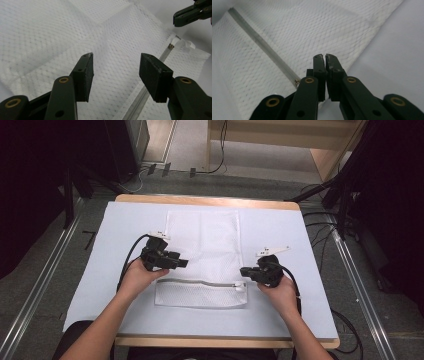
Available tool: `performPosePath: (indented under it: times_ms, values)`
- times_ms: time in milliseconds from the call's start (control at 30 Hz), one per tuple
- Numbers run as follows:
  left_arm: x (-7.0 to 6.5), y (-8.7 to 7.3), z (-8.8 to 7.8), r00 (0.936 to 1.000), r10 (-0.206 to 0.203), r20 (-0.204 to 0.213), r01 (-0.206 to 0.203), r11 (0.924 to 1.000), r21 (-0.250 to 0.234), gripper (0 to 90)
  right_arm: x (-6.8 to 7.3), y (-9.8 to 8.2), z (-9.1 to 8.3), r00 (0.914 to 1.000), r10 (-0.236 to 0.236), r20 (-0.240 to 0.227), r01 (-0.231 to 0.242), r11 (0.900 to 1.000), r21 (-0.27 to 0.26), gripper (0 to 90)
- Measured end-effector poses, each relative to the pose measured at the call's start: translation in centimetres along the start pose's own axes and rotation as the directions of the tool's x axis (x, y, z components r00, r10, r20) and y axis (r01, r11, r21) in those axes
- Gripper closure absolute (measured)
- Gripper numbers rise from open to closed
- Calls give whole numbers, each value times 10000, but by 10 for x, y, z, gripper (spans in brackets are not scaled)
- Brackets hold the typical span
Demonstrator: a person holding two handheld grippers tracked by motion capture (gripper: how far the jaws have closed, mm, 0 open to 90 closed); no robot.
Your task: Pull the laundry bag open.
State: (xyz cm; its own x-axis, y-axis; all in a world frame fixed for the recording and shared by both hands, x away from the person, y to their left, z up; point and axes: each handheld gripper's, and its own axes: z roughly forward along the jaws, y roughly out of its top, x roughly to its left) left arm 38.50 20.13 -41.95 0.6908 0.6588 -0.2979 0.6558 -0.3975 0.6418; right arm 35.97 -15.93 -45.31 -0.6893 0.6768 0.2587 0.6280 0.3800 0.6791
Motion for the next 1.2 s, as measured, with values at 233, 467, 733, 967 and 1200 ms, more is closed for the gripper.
performPosePath:
  times_ms: [233,467,733,967,1200]
  values:
    - [-9,6,6,9993,372,102,-372,9993,-2,468,4,-8,6,10000,-36,-62,39,9991,423,900]
    - [-15,11,14,9979,612,220,-613,9981,55,467,3,-16,5,9999,101,-18,-100,9983,580,900]
    - [-19,12,20,9962,807,336,-815,9964,221,468,7,-20,7,9996,229,-147,-218,9975,677,900]
    - [-20,12,20,9958,840,352,-848,9961,223,468,14,-18,7,9987,233,-448,-202,9974,699,900]
    - [-25,13,21,9949,914,427,-923,9955,213,468,22,-16,8,9985,6,-546,28,9981,620,900]
